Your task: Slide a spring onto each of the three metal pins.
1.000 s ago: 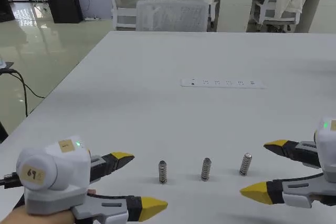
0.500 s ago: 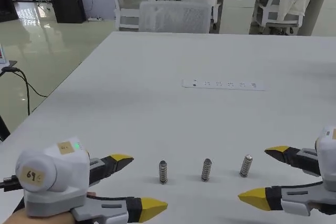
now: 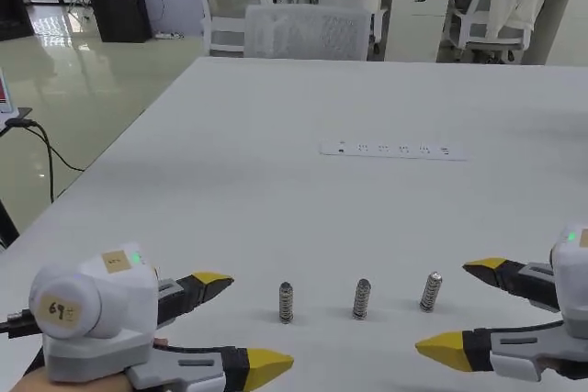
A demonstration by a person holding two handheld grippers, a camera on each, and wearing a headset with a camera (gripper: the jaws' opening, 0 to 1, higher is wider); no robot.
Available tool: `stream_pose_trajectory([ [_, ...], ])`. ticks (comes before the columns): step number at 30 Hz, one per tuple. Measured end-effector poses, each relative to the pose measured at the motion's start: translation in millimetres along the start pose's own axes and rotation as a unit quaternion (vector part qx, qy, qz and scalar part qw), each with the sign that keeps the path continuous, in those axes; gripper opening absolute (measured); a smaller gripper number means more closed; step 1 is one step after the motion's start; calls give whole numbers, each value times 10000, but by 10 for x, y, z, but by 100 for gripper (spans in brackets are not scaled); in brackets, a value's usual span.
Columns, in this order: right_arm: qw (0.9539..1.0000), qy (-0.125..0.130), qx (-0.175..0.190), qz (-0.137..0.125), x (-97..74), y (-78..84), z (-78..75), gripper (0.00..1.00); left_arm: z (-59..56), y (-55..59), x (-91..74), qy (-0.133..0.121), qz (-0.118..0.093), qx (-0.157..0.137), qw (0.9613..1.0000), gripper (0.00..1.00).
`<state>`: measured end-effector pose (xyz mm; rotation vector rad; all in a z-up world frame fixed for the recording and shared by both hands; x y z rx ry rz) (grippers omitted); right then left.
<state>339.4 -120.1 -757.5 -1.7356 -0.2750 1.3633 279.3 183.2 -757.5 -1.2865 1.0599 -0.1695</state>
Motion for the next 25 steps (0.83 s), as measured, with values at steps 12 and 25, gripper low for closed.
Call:
stream_pose_trajectory([
  [12, 10000, 25, 17, 31, -3, -3, 3, 79, -22, 15, 8, 13, 44, 11, 10000, 70],
  [25, 9999, 29, -5, 96, 9, 1, 6, 79, -32, 19, 20, 42, 78, 18, 10000, 70],
])
Point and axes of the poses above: the centre of the closed fingertips' face, and the gripper's own axes: x roughly forward along the fingers, z roughly to its left, y roughly out of its underside, the point moved 9 cm from there along -x, roughly backward along the fingers, and after that the axes turned 12 degrees about z, right-handed, at the moved point
